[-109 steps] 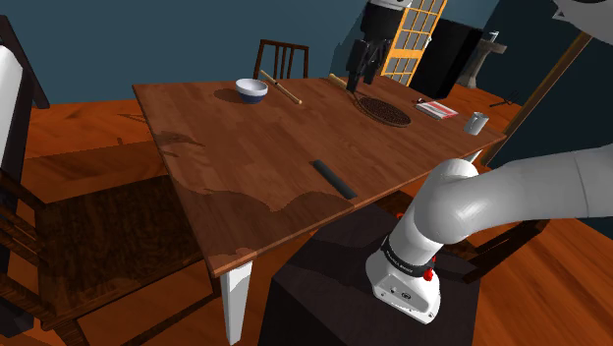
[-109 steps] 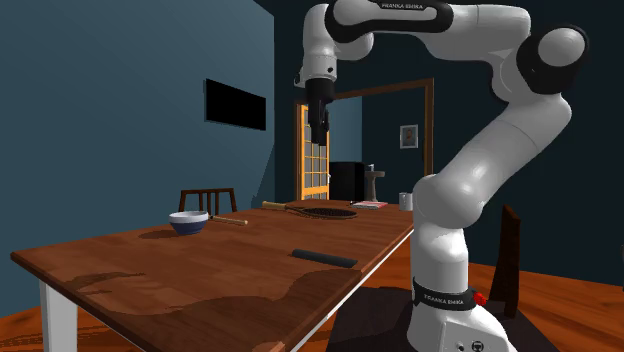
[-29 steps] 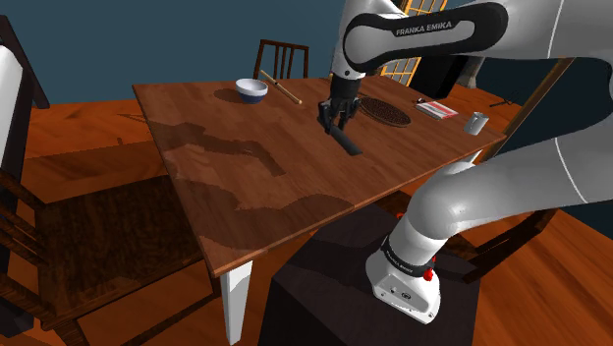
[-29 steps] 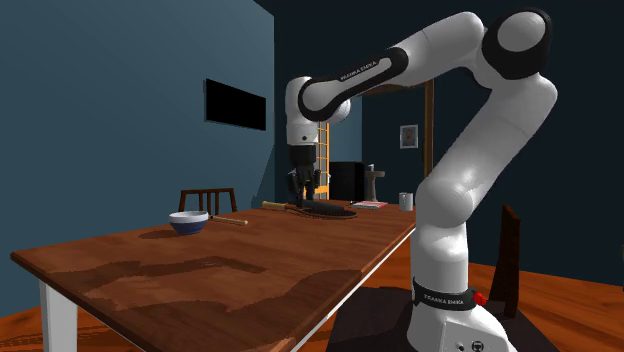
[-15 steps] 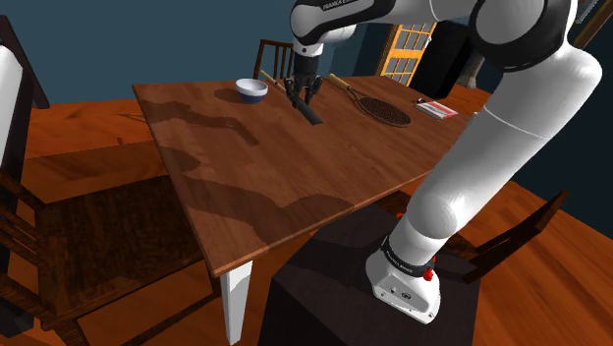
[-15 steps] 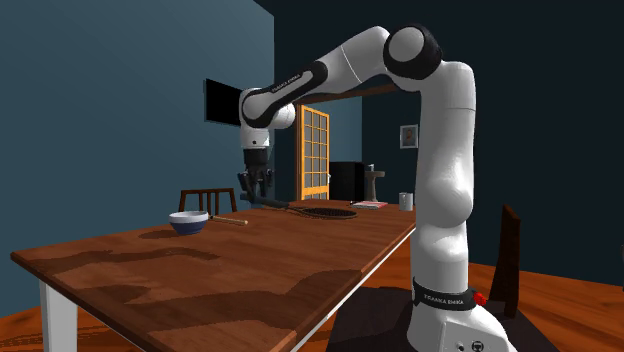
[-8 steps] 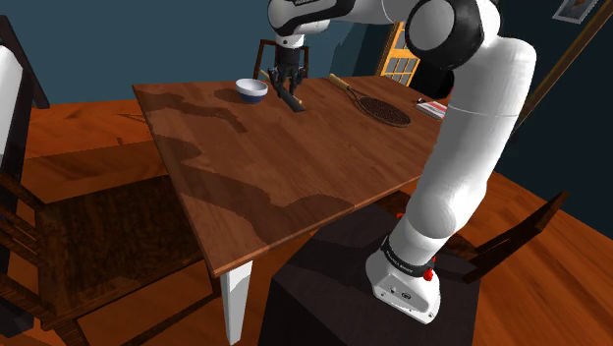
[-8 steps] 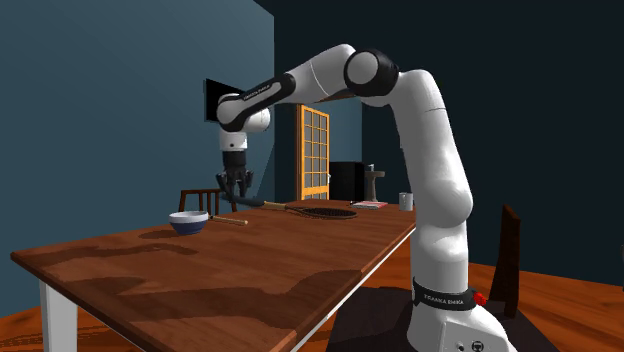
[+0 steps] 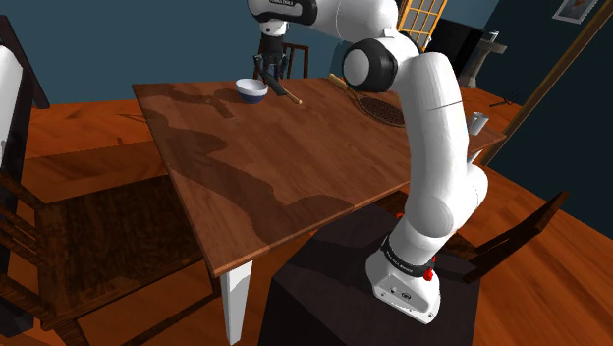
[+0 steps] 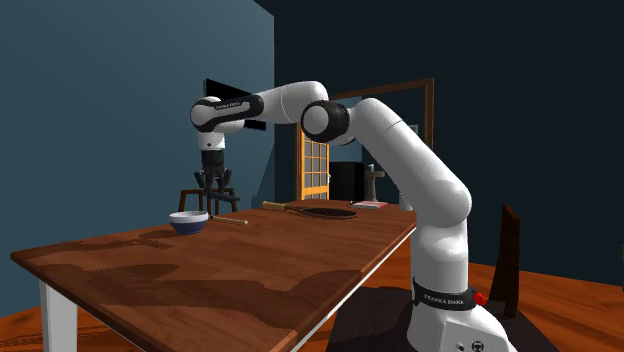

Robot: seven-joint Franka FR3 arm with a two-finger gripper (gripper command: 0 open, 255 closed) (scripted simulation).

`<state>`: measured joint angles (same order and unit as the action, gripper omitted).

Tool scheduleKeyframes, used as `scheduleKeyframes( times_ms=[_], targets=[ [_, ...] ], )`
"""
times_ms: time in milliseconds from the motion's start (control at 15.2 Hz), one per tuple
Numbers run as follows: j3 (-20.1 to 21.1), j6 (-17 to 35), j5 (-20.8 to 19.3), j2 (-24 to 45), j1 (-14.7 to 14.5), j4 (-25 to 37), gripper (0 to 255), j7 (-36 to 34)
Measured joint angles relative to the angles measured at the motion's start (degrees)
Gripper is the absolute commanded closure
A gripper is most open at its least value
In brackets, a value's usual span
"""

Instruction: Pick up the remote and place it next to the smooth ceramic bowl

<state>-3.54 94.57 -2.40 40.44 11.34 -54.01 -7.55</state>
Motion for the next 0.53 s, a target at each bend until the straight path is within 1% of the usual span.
scheduleKeyframes(
  times_ms=[66, 264, 528],
  targets=[
    [0.03, -2.26, 0.13, 3.6, 0.14, 5.68, 255, 0.04],
    [0.11, -1.79, 0.2, 6.09, 0.11, 7.61, 255, -0.12],
    [0.12, 2.13, 0.13, 4.94, 0.0, 2.51, 255, -0.33]
  ],
)
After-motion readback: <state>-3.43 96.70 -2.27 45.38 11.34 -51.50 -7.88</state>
